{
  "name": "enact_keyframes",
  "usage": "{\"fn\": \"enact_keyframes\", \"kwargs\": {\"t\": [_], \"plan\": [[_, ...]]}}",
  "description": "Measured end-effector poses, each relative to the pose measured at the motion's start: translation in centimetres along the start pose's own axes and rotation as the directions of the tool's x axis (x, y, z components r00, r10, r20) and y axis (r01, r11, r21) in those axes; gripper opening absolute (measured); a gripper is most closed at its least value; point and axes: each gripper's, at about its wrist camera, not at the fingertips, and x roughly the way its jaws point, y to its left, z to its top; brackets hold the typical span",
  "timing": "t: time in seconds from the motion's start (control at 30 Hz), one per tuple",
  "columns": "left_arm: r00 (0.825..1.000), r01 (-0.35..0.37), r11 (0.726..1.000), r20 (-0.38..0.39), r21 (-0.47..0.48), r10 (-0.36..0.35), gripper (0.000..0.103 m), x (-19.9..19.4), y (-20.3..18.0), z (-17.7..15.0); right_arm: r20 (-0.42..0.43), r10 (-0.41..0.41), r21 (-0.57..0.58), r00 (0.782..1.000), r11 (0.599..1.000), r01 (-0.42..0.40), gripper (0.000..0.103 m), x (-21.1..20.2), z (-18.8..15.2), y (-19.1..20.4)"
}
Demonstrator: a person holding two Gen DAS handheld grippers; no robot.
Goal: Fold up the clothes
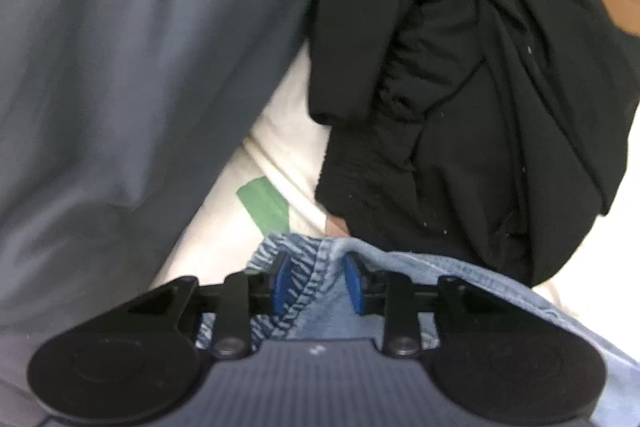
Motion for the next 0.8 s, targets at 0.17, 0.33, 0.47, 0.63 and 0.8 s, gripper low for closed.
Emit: {"fn": "enact_keyframes", "kwargs": {"t": [0.17, 0.33, 0.47, 0.63, 0.8], "plan": [[0.999, 0.034, 0.999, -0.013, -0.013, -0.035, 0.034, -1.4, 1.3, 0.4, 0.007, 0.013, 0.002, 1.000, 1.000, -0.013, 0.037, -0.1, -0.1, -0.3], [0.997, 0.080, 0.996, 0.000, -0.033, -0.080, 0.033, -5.0, 3.6, -0.6, 0.011, 0.008, -0.002, 1.000, 1.000, -0.008, 0.037, -0.1, -0.1, -0.1], [0.994, 0.105, 0.994, -0.015, -0.039, -0.105, 0.033, -7.9, 5.0, -2.3, 0.013, 0.015, 0.003, 1.000, 1.000, -0.015, 0.037, -0.2, -0.2, -0.2], [0.992, 0.110, 0.991, -0.056, -0.081, -0.115, 0.033, -8.9, 6.2, -3.6, 0.014, 0.017, 0.003, 1.000, 1.000, -0.017, 0.038, -0.1, -0.1, -0.3], [0.987, 0.091, 0.989, -0.121, -0.120, -0.105, 0.033, -6.0, 6.9, -5.4, 0.009, 0.013, 0.003, 1.000, 1.000, -0.013, 0.038, 0.0, 0.1, -0.3]]}}
